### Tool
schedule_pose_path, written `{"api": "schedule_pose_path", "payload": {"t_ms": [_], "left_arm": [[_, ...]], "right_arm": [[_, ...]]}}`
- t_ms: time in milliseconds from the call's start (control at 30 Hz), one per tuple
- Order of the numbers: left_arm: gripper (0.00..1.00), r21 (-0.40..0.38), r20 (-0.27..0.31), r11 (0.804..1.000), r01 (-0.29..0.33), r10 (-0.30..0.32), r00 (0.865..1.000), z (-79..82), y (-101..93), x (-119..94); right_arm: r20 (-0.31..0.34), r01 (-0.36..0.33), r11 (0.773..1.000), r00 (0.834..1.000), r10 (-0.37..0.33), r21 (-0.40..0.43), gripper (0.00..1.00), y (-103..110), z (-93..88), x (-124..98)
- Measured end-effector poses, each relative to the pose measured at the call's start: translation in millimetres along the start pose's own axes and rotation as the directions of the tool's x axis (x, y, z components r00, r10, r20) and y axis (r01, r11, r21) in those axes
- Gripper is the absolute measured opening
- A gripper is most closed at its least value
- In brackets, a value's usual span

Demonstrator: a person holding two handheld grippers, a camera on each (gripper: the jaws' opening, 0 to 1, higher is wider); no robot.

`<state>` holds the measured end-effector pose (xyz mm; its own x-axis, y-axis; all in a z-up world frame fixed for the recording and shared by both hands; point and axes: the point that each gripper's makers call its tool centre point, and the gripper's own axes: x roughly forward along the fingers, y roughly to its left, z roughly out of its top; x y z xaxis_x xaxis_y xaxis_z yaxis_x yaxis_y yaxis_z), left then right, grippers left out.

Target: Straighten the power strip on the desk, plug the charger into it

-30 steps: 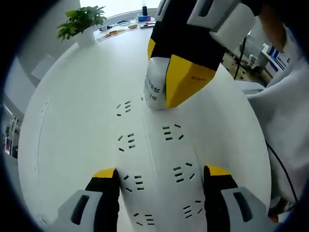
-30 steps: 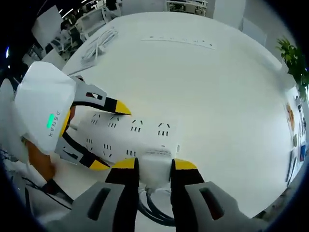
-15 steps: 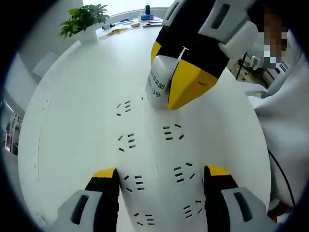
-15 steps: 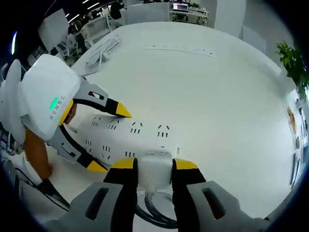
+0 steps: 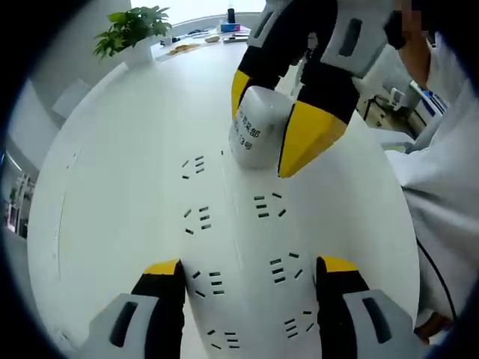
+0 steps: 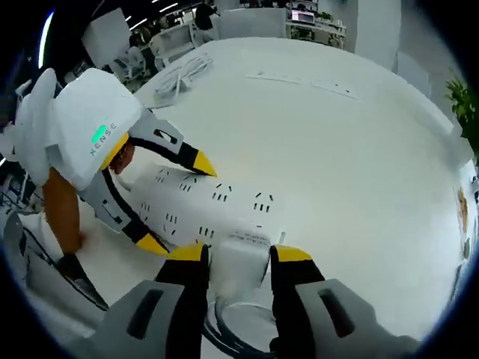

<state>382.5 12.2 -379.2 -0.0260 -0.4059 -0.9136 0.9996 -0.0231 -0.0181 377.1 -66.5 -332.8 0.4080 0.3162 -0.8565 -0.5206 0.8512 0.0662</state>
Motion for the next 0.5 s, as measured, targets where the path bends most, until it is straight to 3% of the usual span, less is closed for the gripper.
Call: {"api": "schedule_pose_path", "payload": {"t_ms": [433,467,500], "left_arm": [[0.73,0.003,0.015,1.0,0.002,-0.002,1.0,1.7,0.9,-0.1],[0.73,0.002,0.016,1.0,0.001,-0.001,1.0,2.1,1.0,0.0],[0.73,0.004,0.018,1.0,0.002,-0.002,1.0,2.8,1.0,0.3]], "right_arm": [[0.096,-0.081,0.996,0.992,0.078,0.023,0.41,3.3,5.6,-1.9],[0.104,-0.082,0.997,0.991,0.08,0.015,0.43,3.0,5.3,-1.9],[0.108,-0.081,0.995,0.99,0.087,-0.056,0.46,2.4,5.4,-1.1]]}}
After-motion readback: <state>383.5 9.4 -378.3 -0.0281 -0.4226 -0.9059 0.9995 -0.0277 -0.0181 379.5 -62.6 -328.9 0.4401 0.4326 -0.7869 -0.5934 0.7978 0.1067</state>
